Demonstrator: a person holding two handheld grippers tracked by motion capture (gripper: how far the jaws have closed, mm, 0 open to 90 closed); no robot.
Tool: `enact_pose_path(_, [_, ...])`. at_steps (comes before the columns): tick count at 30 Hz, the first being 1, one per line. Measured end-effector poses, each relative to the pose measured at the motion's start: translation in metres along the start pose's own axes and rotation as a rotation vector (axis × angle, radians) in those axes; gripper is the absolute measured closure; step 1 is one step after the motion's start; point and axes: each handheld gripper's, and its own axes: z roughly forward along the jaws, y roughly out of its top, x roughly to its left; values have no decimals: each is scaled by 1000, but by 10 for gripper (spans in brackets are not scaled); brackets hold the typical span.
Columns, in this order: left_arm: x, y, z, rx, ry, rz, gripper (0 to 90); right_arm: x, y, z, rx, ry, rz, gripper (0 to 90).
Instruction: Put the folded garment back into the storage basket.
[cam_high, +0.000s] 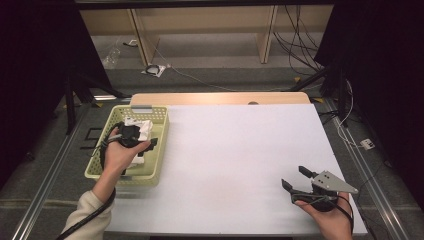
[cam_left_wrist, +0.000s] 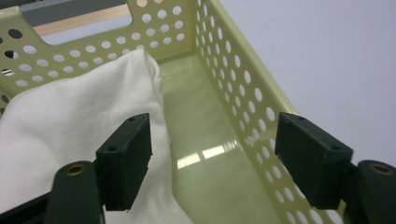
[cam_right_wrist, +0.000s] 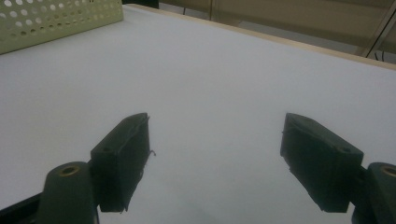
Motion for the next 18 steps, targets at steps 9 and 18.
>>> enact_pose_path(9, [-3,-1,-10,-61,-31,-36,174,-1,0,-1,1,-1,1,248])
enact_pose_path(18, [-11,-5,-18,-109,-59,-35,155,-3,0,-2,7,-8,1,248])
